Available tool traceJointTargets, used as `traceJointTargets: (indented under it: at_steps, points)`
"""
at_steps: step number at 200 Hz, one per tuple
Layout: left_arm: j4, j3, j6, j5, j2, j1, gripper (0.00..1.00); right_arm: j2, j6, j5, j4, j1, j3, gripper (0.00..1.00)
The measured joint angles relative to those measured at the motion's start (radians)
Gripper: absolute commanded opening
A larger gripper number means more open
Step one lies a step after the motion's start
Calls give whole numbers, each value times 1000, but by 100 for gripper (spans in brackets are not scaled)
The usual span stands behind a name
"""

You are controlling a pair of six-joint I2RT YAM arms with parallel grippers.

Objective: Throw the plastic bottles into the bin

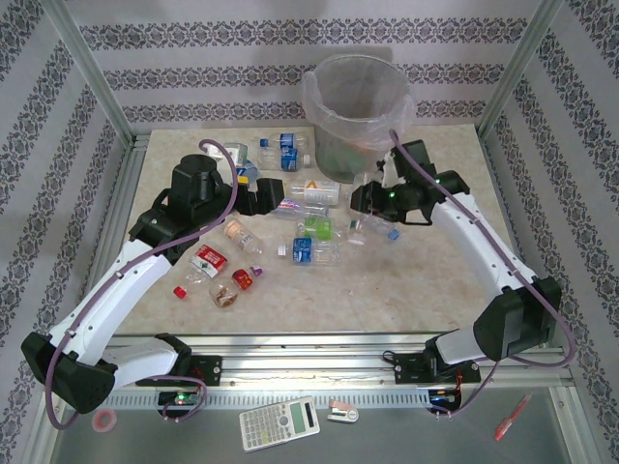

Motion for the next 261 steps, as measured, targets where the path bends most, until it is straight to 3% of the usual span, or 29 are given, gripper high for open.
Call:
traceJointTargets:
  at_steps: [65,138,223,261]
  points:
    - [1,-3,0,0,-1,0,100,90,127,-163,166,-77,279,36]
    - [7,-21,0,-1,-2,0,100,192,319,-269,349,-133,428,35]
    - [7,-21,0,-1,-2,0,100,201,373,-244,375,-171,438,35]
    - [7,-21,0,-1,-2,0,100,180,374,-192,341,-216,339,35]
